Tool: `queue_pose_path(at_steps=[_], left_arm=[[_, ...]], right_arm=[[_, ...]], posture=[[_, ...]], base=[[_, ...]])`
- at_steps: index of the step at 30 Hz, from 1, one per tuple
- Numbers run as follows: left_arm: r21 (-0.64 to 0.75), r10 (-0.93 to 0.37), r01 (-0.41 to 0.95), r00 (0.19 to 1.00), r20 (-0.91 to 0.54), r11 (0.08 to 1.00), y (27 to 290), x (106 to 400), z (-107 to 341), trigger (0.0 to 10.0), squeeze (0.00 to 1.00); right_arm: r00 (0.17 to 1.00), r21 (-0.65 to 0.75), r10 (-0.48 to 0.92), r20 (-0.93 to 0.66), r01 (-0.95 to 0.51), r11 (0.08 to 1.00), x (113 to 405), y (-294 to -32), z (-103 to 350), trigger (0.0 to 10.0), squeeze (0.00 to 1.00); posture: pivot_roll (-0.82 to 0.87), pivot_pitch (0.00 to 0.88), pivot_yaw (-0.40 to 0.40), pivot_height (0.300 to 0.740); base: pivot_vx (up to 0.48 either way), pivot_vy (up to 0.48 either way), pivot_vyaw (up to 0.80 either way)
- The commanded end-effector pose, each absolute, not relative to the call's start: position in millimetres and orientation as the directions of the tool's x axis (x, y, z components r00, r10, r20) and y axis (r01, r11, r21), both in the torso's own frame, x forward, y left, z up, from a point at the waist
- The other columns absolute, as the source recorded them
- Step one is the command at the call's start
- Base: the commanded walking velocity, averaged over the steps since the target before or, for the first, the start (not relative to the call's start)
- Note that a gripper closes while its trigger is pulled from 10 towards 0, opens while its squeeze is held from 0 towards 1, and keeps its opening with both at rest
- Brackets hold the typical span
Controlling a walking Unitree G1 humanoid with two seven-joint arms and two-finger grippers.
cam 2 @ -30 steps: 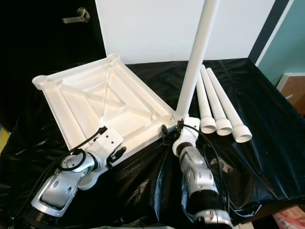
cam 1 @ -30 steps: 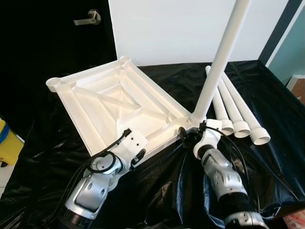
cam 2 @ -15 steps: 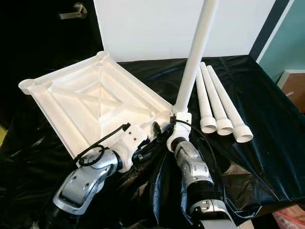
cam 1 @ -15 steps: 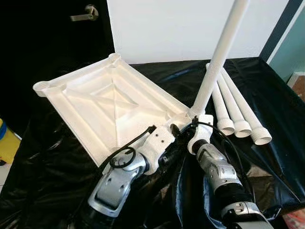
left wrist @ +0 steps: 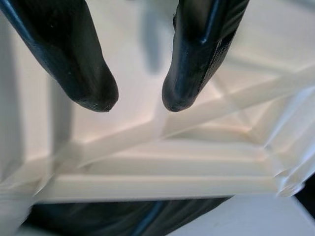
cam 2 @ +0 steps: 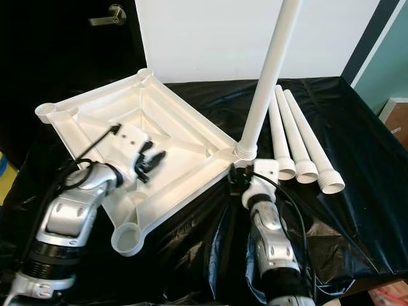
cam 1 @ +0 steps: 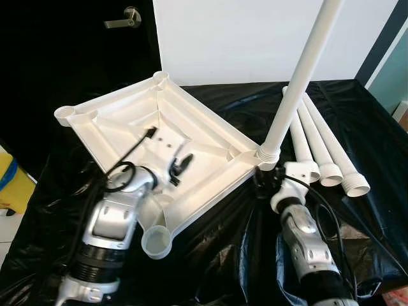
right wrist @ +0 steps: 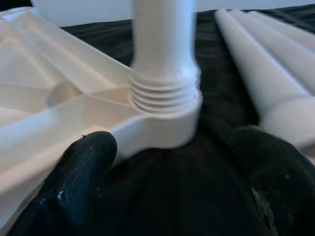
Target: Building children table
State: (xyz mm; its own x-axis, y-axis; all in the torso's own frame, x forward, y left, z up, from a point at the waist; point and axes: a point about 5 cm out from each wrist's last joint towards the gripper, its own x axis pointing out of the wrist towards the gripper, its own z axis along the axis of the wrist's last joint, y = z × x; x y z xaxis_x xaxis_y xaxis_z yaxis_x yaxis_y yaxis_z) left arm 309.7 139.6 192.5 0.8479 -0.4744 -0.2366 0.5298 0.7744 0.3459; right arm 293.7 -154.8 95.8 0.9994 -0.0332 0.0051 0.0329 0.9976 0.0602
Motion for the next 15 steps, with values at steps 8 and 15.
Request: queue_pose_path(at_steps=[8, 15], left_arm=[[0.58, -0.106, 0.222, 0.968, -0.227, 0.784, 202.6, 312.8, 184.6, 10.0, 0.0], [0.625, -0.008, 0.169, 0.967, -0.253, 0.762, 235.0, 308.5, 180.8, 10.0, 0.0]], right_arm=[[0.994, 0.05, -0.096, -0.047, 0.098, 0.994, 278.4, -160.9, 81.1, 10.0, 0.0], [0.995, 0.073, -0.023, -0.093, 0.029, 0.997, 291.0, -147.7, 79.9, 10.0, 0.0]], posture=[[0.0, 0.024, -0.038, 0.74], [0.01, 0.04, -0.055, 0.74]], base=[[0.0, 0.0, 0.0], [0.0, 0.0, 0.0]])
